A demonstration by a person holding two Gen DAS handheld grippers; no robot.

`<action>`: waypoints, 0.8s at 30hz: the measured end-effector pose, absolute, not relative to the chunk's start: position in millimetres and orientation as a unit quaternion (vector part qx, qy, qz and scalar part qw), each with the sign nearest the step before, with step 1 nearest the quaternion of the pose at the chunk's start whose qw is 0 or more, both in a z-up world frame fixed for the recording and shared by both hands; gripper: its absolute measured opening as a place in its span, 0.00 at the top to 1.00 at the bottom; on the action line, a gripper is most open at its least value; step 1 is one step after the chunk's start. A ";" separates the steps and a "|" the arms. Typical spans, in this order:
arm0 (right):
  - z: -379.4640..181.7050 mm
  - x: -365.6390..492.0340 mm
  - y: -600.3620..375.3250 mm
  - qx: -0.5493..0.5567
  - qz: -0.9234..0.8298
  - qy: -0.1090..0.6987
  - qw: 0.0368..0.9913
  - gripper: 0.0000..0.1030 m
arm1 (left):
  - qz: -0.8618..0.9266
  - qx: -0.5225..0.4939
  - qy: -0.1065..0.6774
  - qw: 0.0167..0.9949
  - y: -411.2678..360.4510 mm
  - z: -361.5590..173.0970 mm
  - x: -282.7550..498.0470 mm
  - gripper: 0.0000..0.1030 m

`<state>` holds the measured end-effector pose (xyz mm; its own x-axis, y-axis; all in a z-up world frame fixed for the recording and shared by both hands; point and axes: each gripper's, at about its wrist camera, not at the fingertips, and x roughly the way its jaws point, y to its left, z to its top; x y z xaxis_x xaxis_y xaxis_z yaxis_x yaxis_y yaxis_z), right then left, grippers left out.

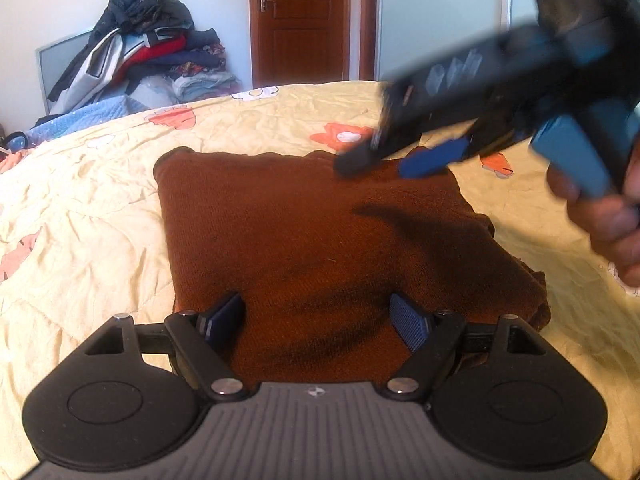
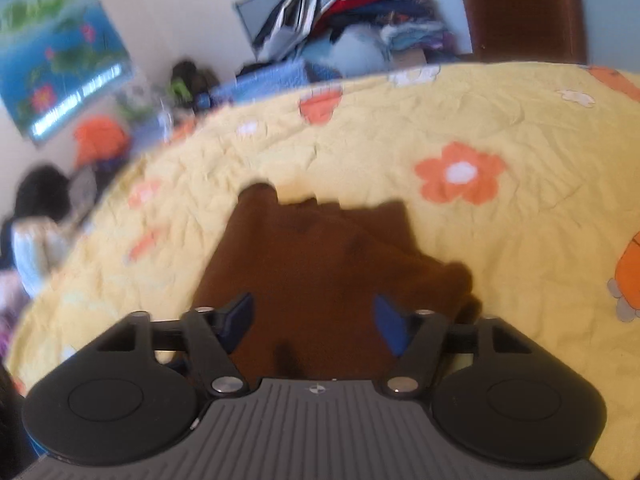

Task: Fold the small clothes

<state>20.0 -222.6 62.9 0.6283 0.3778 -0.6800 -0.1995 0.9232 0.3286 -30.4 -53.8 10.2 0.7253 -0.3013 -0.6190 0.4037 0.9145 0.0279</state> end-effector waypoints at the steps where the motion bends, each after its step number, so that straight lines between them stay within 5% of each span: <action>1: 51.2 26.7 -221.0 0.100 0.151 0.418 0.890 0.33 | -0.191 0.080 0.320 0.925 -54.2 10.7 -30.3 0.20; 22: 57.5 4.9 -224.6 0.110 0.147 0.405 0.896 0.33 | -0.187 0.051 0.301 0.934 -36.8 28.6 -44.5 0.21; 24: 73.1 -18.2 -233.2 0.123 0.166 0.380 0.902 0.24 | -0.196 0.006 0.300 0.934 -14.9 35.3 -56.1 0.21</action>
